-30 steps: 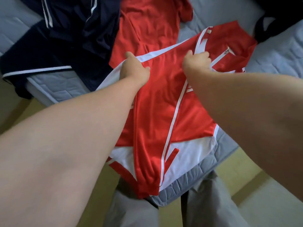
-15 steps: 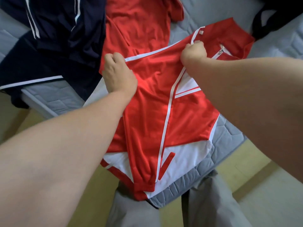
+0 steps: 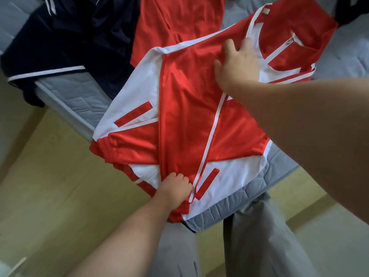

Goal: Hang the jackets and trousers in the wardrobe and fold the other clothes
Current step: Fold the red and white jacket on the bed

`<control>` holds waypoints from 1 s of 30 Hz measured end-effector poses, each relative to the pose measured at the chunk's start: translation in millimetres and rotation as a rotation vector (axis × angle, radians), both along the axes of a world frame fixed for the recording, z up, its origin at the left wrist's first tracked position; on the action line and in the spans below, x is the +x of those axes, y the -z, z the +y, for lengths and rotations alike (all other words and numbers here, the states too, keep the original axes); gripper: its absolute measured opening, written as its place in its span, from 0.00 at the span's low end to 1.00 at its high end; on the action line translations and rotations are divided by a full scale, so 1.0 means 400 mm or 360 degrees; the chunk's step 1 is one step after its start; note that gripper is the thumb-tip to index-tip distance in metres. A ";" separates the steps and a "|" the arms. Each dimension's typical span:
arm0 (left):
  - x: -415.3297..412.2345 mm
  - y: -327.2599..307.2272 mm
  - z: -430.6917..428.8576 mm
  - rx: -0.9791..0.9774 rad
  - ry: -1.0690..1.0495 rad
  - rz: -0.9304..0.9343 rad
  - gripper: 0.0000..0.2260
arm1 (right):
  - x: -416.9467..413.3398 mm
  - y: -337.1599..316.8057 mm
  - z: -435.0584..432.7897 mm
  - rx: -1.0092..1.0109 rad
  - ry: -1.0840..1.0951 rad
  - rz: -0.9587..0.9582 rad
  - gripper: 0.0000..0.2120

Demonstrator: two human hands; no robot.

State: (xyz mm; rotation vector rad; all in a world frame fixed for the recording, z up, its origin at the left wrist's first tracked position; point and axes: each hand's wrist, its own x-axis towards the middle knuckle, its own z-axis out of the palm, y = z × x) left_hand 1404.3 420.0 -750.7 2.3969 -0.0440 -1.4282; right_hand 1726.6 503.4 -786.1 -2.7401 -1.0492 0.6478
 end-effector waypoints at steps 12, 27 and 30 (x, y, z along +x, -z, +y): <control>0.152 -0.043 0.104 -0.0141 0.0123 0.0780 0.05 | -0.068 -0.018 -0.095 -0.0019 0.0145 0.0202 0.22; 0.941 -0.021 0.408 0.0649 -0.1096 -0.0711 0.16 | 0.278 0.042 -0.317 0.0027 0.1544 0.0720 0.27; 1.012 0.024 0.411 0.0730 -0.1078 -0.0663 0.18 | 0.305 0.054 -0.319 0.0173 0.1649 0.0930 0.25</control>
